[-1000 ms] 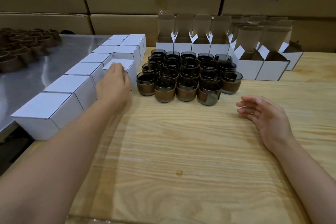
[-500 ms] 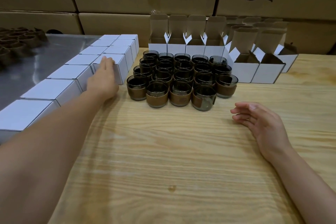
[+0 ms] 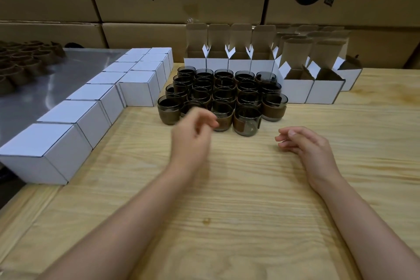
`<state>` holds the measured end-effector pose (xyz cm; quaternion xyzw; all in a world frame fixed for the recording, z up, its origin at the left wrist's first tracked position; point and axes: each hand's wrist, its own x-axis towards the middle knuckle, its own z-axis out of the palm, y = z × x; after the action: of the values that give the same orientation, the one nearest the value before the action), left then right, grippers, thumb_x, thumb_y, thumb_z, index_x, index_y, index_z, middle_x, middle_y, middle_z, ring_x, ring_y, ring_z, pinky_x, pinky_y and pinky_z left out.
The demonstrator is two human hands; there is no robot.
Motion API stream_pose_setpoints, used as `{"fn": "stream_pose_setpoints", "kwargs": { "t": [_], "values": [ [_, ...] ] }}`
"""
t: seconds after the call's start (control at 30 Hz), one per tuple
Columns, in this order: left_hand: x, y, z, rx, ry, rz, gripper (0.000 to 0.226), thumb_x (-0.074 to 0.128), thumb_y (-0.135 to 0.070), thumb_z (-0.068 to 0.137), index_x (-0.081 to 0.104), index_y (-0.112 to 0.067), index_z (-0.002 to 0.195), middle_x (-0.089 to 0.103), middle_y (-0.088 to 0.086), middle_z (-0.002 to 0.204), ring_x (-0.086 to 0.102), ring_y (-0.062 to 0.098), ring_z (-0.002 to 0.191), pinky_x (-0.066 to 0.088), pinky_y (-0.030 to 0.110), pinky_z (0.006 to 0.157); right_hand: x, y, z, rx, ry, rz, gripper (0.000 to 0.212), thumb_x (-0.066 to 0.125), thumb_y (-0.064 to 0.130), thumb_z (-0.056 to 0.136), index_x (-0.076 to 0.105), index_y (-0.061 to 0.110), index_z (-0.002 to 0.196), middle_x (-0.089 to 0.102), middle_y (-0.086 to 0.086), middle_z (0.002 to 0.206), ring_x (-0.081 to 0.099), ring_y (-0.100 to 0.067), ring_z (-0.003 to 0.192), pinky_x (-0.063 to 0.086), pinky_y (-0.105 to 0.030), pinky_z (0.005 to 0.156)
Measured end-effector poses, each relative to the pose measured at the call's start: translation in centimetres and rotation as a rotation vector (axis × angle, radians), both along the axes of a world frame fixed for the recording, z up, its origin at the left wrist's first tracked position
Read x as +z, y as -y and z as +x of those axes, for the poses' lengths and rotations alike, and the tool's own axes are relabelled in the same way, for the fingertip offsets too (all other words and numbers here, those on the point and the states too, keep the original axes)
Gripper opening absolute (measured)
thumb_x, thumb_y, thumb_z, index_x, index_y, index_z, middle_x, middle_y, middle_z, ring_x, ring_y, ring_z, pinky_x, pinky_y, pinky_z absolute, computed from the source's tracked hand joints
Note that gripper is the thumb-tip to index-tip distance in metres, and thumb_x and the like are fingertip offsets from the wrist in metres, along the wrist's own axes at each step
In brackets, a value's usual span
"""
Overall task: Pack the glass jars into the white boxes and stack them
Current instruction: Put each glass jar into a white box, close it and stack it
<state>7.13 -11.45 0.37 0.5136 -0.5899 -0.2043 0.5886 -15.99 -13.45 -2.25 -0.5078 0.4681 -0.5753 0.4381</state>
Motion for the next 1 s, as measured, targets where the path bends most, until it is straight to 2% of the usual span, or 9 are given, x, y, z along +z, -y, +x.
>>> {"fn": "stream_pose_setpoints", "kwargs": {
  "t": [0.17, 0.23, 0.37, 0.47, 0.6, 0.67, 0.73, 0.87, 1.0],
  "values": [
    [-2.8, -2.3, -5.9, -0.111, 0.01, 0.301, 0.028, 0.053, -0.002, 0.087, 0.066, -0.027, 0.083, 0.068, -0.011, 0.081, 0.062, 0.003, 0.078, 0.049, 0.02, 0.072, -0.1, -0.1, 0.2, -0.005, -0.065, -0.007, 0.022, 0.049, 0.005, 0.095, 0.069, 0.01, 0.087, 0.069, -0.008, 0.083, 0.061, -0.013, 0.071, 0.053, -0.017, 0.068],
    [-3.1, -2.3, -6.2, -0.113, 0.071, 0.331, 0.024, 0.053, -0.006, 0.088, 0.066, -0.026, 0.086, 0.069, -0.01, 0.084, 0.061, 0.002, 0.079, 0.047, 0.017, 0.071, -0.1, 0.0, 0.2, -0.012, -0.082, -0.006, 0.022, 0.049, 0.005, 0.095, 0.069, 0.011, 0.087, 0.069, -0.008, 0.082, 0.061, -0.012, 0.071, 0.052, -0.017, 0.068],
    [-2.6, -1.9, -5.4, -0.16, -0.007, 0.38, 0.027, 0.054, -0.009, 0.091, 0.062, -0.033, 0.081, 0.07, -0.009, 0.084, 0.062, 0.001, 0.08, 0.045, 0.009, 0.066, -0.1, 0.0, 0.3, -0.043, -0.111, 0.02, 0.022, 0.049, 0.007, 0.096, 0.069, 0.012, 0.088, 0.07, -0.006, 0.082, 0.062, -0.01, 0.071, 0.052, -0.016, 0.068],
    [-2.6, -1.8, -5.5, -0.163, 0.023, 0.374, 0.027, 0.054, -0.011, 0.091, 0.061, -0.034, 0.08, 0.07, -0.007, 0.084, 0.063, 0.005, 0.08, 0.047, 0.014, 0.068, 0.2, 0.7, 0.3, -0.074, -0.1, 0.135, 0.022, 0.049, 0.007, 0.095, 0.07, 0.011, 0.088, 0.071, -0.006, 0.083, 0.065, -0.012, 0.074, 0.053, -0.022, 0.072],
    [-2.9, -1.7, -5.6, -0.16, 0.05, 0.371, 0.024, 0.055, -0.015, 0.091, 0.061, -0.035, 0.081, 0.069, -0.008, 0.083, 0.063, 0.004, 0.079, 0.048, 0.016, 0.067, 2.4, 3.8, -0.6, -0.144, -0.124, 0.284, 0.021, 0.046, 0.006, 0.095, 0.067, 0.01, 0.09, 0.068, -0.01, 0.089, 0.065, -0.018, 0.064, 0.058, -0.03, 0.064],
    [-3.0, -1.6, -5.6, -0.148, 0.067, 0.363, 0.022, 0.055, -0.016, 0.091, 0.062, -0.034, 0.082, 0.069, -0.009, 0.081, 0.061, 0.003, 0.077, 0.048, 0.014, 0.066, 3.7, 6.3, -1.5, -0.298, -0.31, 0.234, 0.02, 0.045, 0.009, 0.096, 0.065, 0.015, 0.094, 0.067, -0.008, 0.1, 0.065, -0.019, 0.074, 0.056, -0.037, 0.074],
    [-3.2, -1.4, -5.6, -0.138, 0.057, 0.358, 0.022, 0.055, -0.015, 0.091, 0.063, -0.033, 0.081, 0.069, -0.008, 0.08, 0.062, 0.003, 0.077, 0.049, 0.017, 0.068, 4.9, 8.8, -2.2, -0.384, -0.516, 0.129, 0.024, 0.045, 0.01, 0.095, 0.062, 0.018, 0.111, 0.064, -0.004, 0.114, 0.063, -0.021, 0.093, 0.053, -0.037, 0.083],
    [-3.2, -1.4, -5.7, -0.134, 0.052, 0.358, 0.021, 0.055, -0.016, 0.091, 0.063, -0.032, 0.08, 0.069, -0.008, 0.079, 0.064, 0.004, 0.079, 0.051, 0.019, 0.071, 6.2, 13.4, -2.9, -0.305, -0.916, 0.042, 0.049, 0.047, 0.003, 0.092, 0.042, 0.015, 0.139, 0.046, -0.006, 0.141, 0.049, -0.027, 0.123, 0.041, -0.032, 0.088],
    [-3.2, -1.4, -5.7, -0.132, 0.056, 0.341, 0.02, 0.056, -0.014, 0.091, 0.064, -0.03, 0.081, 0.069, -0.007, 0.079, 0.063, 0.006, 0.078, 0.049, 0.019, 0.07, 6.2, 16.2, -3.0, -0.235, -1.06, 0.085, 0.058, 0.049, 0.003, 0.091, 0.032, 0.012, 0.145, 0.04, -0.011, 0.147, 0.044, -0.031, 0.129, 0.042, -0.038, 0.094]
  ]
}}
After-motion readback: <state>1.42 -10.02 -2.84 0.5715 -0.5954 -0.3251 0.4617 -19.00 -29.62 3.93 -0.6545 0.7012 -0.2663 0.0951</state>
